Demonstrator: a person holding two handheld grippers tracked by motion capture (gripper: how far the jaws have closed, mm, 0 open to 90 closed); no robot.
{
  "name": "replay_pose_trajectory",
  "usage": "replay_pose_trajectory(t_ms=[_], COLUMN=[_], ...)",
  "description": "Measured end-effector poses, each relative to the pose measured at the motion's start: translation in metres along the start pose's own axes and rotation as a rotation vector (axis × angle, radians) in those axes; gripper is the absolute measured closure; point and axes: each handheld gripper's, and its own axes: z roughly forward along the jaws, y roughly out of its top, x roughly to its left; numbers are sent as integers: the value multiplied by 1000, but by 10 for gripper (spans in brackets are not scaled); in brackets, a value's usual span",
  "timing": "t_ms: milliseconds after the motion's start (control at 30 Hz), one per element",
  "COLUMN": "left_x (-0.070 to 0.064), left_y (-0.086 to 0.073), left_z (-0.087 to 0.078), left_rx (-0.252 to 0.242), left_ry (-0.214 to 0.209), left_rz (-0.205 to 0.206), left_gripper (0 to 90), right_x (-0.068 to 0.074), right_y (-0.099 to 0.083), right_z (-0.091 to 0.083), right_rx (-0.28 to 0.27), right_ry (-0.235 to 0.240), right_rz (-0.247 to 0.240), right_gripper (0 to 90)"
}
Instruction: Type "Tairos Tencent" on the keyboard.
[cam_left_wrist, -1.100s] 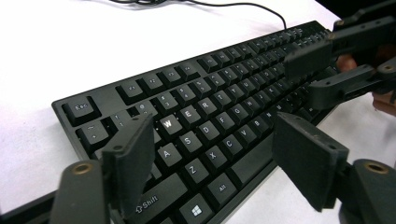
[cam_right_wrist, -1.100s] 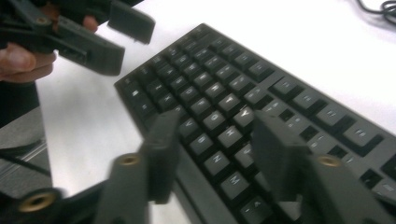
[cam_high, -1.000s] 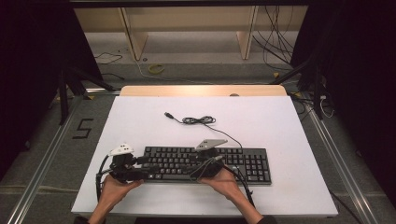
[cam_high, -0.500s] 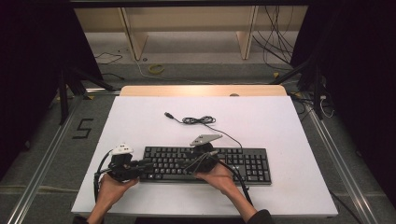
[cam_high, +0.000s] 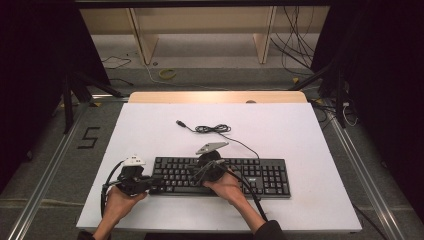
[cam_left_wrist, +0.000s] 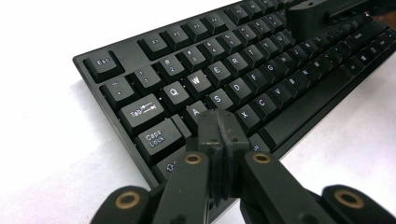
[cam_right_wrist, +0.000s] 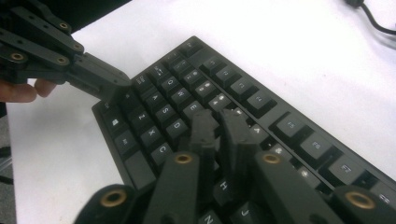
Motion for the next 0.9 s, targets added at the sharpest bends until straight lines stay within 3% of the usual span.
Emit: replay_pose_trajectory(t_ms=[167, 900], left_x=[1, 5], left_y=[0, -2], left_z=[1, 5], left_rx=[8, 45], left_ry=[-1, 13], left_rz=[0, -9], left_gripper=[892, 892], right_x=[0, -3], right_y=[2, 1], right_z=[9, 23], right_rx=[21, 56], right_ry=[-14, -30], right_rz=[4, 13], right_gripper=[900, 900])
